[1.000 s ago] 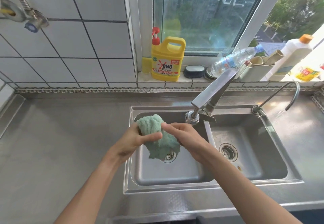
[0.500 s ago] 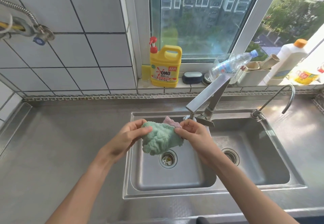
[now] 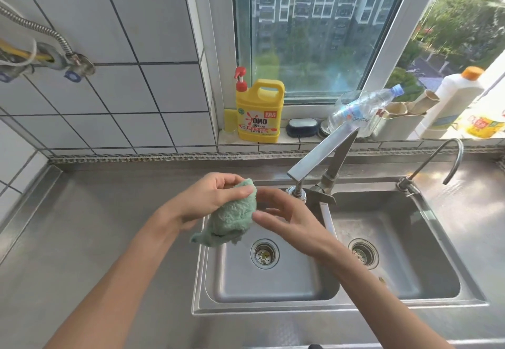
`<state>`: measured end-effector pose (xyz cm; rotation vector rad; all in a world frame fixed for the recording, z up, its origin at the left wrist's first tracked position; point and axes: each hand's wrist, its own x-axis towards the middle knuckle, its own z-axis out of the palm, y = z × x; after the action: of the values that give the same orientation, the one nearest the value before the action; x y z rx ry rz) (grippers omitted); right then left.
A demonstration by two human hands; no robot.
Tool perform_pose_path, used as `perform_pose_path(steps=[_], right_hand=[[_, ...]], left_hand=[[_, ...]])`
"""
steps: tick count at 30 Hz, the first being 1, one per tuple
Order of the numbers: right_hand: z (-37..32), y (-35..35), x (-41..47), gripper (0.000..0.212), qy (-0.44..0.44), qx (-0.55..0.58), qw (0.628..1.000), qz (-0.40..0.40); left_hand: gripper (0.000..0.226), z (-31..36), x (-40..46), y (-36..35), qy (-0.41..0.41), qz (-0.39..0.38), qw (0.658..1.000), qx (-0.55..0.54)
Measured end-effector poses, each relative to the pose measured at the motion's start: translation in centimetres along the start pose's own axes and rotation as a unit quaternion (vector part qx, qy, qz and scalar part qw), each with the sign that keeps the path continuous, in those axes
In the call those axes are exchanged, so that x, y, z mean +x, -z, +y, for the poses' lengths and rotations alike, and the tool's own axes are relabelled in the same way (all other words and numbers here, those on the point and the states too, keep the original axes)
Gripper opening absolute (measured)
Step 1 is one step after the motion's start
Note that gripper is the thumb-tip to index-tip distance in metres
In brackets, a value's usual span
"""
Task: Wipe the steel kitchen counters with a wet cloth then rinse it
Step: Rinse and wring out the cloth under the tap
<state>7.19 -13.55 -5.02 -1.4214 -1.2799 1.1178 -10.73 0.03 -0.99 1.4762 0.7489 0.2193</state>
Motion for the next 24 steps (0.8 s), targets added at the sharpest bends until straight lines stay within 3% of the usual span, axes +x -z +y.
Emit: perform_pose_path(steps=[3,6,8,16,20,24], right_hand=[[-0.8,0.0,0.6,0.065,0.031,-0.042,0.998,-0.034],[-1.4,0.2,1.6,0.042,0.023,-0.043,0.998,-0.05],[-1.3,0.5,2.2,0.027,0.019,-0.072,0.997,-0.029],[-0.8,1.3,2.8,0.027,0.036,-0.121,0.991,-0.032],[-0.5,1.9,2.8,0.032,0.032,-0.117,0.992,-0.026],[-0.5,3.0,2.7,0.036,0.016,-0.104,0.994,-0.014]], left_hand=[[0.021,0.8,-0.1,0.4,0.008,-0.057,0.997,0.055],[0.019,1.4,-0.1,0.7,0.003,-0.1,0.988,0.121],[0.024,1.8,-0.2,1.1,-0.006,-0.096,0.977,0.189],[0.042,0.0,0.3,2.5,0.013,-0.075,0.913,0.4],[0.052,-1.1,0.5,3.3,-0.012,-0.08,0.932,0.354],[0.047,-2.1,1.0,3.8,-0.031,-0.044,0.957,0.286]])
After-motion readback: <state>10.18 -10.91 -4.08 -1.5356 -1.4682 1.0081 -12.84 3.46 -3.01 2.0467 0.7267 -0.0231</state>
